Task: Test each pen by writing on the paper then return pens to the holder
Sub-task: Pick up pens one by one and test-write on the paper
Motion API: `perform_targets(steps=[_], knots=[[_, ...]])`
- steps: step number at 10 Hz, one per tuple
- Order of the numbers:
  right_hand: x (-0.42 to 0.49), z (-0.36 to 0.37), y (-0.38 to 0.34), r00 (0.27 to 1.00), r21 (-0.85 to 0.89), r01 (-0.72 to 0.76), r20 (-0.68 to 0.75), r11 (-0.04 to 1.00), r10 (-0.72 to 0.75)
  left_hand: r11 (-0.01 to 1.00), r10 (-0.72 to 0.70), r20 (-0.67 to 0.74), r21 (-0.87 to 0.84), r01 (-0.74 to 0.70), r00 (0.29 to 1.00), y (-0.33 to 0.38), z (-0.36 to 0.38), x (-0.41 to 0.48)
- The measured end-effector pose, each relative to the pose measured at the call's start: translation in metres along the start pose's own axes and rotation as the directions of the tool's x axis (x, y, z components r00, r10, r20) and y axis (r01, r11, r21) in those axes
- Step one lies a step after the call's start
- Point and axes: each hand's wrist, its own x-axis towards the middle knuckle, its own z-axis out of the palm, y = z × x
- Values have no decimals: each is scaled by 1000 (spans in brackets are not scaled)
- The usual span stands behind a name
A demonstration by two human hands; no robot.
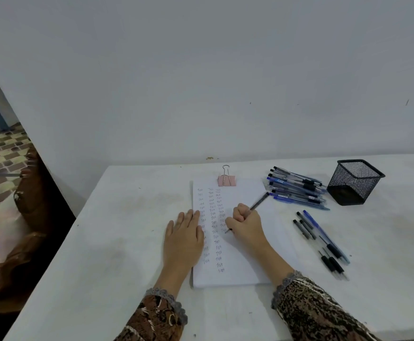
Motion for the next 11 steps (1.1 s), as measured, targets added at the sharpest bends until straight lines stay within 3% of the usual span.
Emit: perform_targets(steps=[5, 11], knots=[[0, 4, 2, 998, -106, 57, 30, 993, -54, 1000, 5, -1, -10, -5, 1000, -1, 0, -1], [1, 2, 1, 997, -136, 57, -52, 989, -65, 1000, 6, 8, -13, -6, 1000, -1, 0, -1]])
